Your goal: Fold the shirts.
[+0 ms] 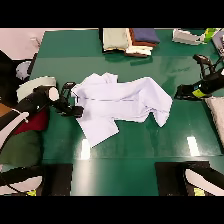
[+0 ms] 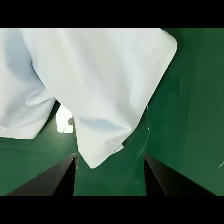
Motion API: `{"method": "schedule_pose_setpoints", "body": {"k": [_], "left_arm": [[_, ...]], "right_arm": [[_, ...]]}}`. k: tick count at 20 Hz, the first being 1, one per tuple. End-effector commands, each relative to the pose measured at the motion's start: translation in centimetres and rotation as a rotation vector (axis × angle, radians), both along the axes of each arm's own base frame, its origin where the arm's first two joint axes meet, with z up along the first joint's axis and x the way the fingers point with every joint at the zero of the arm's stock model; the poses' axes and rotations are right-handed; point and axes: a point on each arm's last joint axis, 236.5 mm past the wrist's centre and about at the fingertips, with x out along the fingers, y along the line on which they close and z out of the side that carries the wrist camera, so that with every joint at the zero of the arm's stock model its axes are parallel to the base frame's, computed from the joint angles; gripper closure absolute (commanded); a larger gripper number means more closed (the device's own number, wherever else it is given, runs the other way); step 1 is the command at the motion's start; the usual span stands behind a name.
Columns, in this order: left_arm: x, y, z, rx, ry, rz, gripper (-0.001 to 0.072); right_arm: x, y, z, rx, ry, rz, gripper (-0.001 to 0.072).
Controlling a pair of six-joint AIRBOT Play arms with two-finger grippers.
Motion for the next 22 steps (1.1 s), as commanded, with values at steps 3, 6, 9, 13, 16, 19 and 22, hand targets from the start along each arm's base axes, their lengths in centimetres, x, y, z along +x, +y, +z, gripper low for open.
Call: {"method": "schedule_pose_setpoints", "body": {"k": [3,6,9,13,16,19,22], "left_arm": [[0.0,-0.5,-1.9,-0.005,0.02,0.045,0.0224],[1.2,-0.8,-0.8,-0.012,-0.02,0.035,0.0681],[2.8,-1.4,2.1,-0.024,-0.076,-0.009,0.0682],[3.7,-1.8,3.7,-0.035,-0.115,-0.023,0.0682],[3.7,-1.8,3.7,-0.034,-0.112,-0.024,0.0682],[3.6,-1.7,3.6,-0.033,-0.109,-0.025,0.0682],[3.6,-1.7,3.6,-0.033,-0.108,-0.025,0.0682]], "right_arm": [[-2.1,0.1,-1.2,0.003,0.027,-0.006,0.024],[-3.3,0.1,-2.6,0.004,0.075,-0.003,0.0239],[-6.1,0.6,-5.9,0.022,0.228,0.004,0.0135],[-7.4,3.2,-11.5,0.111,0.326,-0.043,0.0136],[-6.7,4.3,-14.0,0.11,0.344,-0.065,0.0137],[-6.2,4.9,-15.6,0.091,0.364,-0.068,0.0178],[-4.2,5.0,-15.1,0.091,0.311,-0.068,0.0408]]}}
